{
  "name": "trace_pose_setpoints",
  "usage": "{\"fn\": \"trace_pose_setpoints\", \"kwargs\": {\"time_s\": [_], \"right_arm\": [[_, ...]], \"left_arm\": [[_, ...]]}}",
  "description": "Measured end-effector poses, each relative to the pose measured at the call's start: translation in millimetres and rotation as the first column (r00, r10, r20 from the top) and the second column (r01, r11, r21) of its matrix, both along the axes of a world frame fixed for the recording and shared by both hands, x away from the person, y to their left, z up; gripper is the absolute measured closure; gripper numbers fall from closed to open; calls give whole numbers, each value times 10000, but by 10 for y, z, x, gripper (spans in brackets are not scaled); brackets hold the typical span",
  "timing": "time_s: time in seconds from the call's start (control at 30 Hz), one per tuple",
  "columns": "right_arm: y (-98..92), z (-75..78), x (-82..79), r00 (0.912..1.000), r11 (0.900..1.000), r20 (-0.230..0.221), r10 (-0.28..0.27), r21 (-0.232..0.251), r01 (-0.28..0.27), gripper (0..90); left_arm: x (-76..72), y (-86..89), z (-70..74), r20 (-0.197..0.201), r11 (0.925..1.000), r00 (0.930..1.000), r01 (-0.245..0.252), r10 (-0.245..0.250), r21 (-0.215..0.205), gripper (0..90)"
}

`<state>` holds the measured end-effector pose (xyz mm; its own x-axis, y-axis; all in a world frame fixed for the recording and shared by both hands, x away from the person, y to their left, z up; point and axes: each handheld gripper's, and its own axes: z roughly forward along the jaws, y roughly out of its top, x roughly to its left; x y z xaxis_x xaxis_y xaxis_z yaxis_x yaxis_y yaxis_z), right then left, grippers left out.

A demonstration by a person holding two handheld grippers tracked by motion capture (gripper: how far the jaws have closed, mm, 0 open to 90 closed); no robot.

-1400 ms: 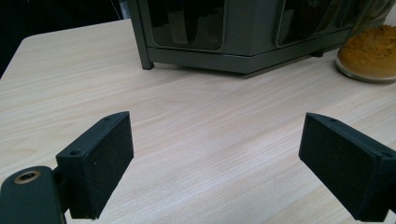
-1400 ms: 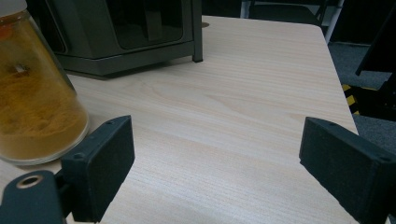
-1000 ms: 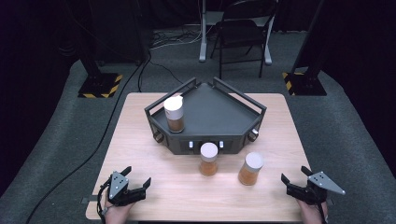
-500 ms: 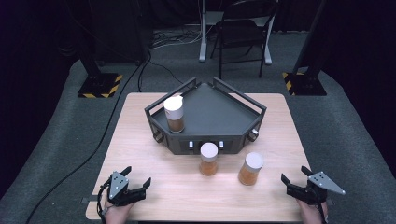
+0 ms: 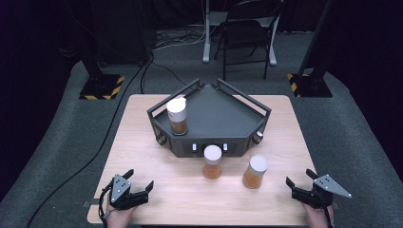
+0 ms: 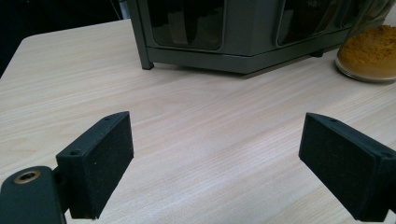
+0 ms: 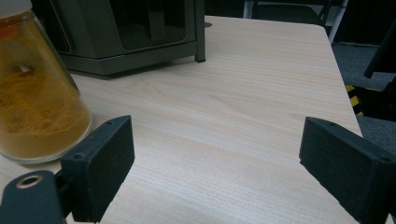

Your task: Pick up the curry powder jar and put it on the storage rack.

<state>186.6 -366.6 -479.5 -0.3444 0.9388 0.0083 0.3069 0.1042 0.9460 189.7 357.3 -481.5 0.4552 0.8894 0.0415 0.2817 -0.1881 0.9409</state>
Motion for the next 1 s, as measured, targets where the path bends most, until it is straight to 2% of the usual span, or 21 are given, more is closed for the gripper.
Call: {"fn": "trace_pose_setpoints", "kwargs": {"time_s": [0.17,0.43,0.53,0.77,1.0], "right_arm": [[8,10,-2,9999,9998,-24,131,-137,-131,92],[-20,65,-30,9991,9989,-18,433,175,-433,93],[11,124,-16,9976,9975,-52,689,129,-688,93],[133,275,-64,9882,9880,63,1528,-244,-1526,93],[242,358,-155,9745,9742,77,2241,-289,-2238,95]], "left_arm": [[0,3,0,0,10000,10000,10,-10,-5,102],[-1,-3,1,1,10000,10000,0,0,18,102],[-6,-5,-2,34,10000,10000,-6,6,29,102],[-1,0,-1,12,10000,10000,13,-13,14,102],[-4,1,-3,29,10000,10000,13,-13,1,102]]}}
